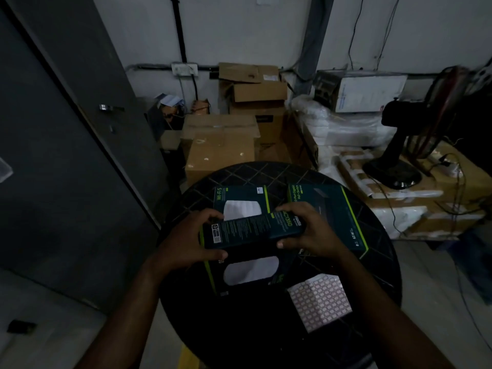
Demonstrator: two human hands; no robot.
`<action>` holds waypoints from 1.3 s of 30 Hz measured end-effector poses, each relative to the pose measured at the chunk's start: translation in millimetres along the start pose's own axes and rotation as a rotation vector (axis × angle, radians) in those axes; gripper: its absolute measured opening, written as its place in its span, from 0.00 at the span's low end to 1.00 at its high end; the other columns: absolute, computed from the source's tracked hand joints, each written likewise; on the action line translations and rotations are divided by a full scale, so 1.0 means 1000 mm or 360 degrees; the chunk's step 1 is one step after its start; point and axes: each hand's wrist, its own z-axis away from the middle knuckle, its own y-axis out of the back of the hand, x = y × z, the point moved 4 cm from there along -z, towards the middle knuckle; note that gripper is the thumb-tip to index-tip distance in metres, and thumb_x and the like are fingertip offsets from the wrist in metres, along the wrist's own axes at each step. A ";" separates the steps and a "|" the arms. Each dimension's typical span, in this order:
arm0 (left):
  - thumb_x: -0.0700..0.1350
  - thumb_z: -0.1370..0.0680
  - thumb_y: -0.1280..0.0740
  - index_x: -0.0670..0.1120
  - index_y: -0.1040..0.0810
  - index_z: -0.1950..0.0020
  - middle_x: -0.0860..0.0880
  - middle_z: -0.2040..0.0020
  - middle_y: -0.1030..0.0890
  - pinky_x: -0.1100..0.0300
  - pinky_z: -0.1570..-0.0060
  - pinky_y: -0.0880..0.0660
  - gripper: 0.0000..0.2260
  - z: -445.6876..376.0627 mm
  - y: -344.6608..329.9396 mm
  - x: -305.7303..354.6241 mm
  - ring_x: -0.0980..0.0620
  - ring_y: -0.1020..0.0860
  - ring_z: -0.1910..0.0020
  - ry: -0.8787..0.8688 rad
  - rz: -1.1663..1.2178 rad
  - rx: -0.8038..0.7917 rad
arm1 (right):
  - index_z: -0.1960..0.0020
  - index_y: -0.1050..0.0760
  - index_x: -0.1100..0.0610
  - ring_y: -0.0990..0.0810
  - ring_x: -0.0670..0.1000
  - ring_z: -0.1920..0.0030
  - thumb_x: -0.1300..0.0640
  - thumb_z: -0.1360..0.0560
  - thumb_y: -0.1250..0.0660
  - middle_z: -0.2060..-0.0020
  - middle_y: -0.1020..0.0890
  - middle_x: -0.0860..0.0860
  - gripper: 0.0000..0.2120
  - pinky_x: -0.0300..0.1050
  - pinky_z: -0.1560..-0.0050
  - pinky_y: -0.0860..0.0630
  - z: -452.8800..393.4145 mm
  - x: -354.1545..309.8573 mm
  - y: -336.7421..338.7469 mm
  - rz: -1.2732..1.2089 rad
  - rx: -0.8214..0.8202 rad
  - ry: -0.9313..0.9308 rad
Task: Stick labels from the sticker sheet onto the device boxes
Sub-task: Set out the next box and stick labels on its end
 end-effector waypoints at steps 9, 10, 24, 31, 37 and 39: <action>0.62 0.38 0.20 0.60 0.24 0.39 0.61 0.44 0.21 0.63 0.46 0.24 0.29 0.005 -0.017 0.023 0.66 0.22 0.46 0.0159 0.0126 -0.0382 | 0.34 0.27 0.49 0.28 0.49 0.45 0.57 0.37 0.17 0.45 0.29 0.50 0.34 0.42 0.46 0.28 0.029 -0.021 -0.010 0.0272 0.0482 -0.0442; 0.57 0.34 0.20 0.59 0.23 0.39 0.61 0.44 0.19 0.62 0.45 0.24 0.25 0.005 -0.024 0.025 0.66 0.21 0.46 0.0176 0.0273 -0.0406 | 0.31 0.29 0.49 0.26 0.51 0.43 0.58 0.33 0.21 0.44 0.28 0.50 0.33 0.44 0.45 0.26 0.034 -0.025 -0.016 0.0219 0.0447 -0.0466; 0.37 0.17 0.41 0.55 0.39 0.22 0.52 0.31 0.30 0.69 0.36 0.32 0.25 -0.004 -0.091 0.060 0.64 0.29 0.33 -0.0073 0.0906 -0.0452 | 0.18 0.62 0.49 0.47 0.60 0.20 0.30 0.38 0.24 0.19 0.60 0.56 0.65 0.52 0.26 0.37 0.052 -0.081 -0.043 0.0022 -0.0038 -0.0932; 0.40 0.22 0.31 0.75 0.37 0.31 0.52 0.32 0.36 0.54 0.28 0.35 0.34 -0.037 -0.091 0.044 0.53 0.37 0.28 -0.0354 0.0240 -0.0283 | 0.18 0.58 0.48 0.35 0.61 0.25 0.45 0.36 0.22 0.26 0.35 0.61 0.59 0.48 0.37 0.27 0.063 -0.070 -0.034 0.0455 -0.0244 -0.0611; 0.41 0.27 0.25 0.61 0.22 0.36 0.57 0.29 0.31 0.55 0.29 0.32 0.24 -0.042 -0.067 0.040 0.62 0.36 0.26 -0.0343 0.0492 -0.0349 | 0.35 0.21 0.40 0.22 0.44 0.36 0.52 0.40 0.23 0.33 0.23 0.43 0.33 0.46 0.38 0.23 0.055 -0.079 0.003 0.0342 -0.0264 -0.0149; 0.46 0.29 0.22 0.61 0.21 0.39 0.58 0.31 0.27 0.55 0.29 0.32 0.22 -0.041 -0.055 0.039 0.61 0.33 0.28 -0.0361 0.0487 -0.0312 | 0.38 0.18 0.42 0.25 0.40 0.33 0.58 0.39 0.23 0.34 0.22 0.41 0.30 0.41 0.34 0.27 0.050 -0.079 0.011 0.0177 -0.0394 -0.0105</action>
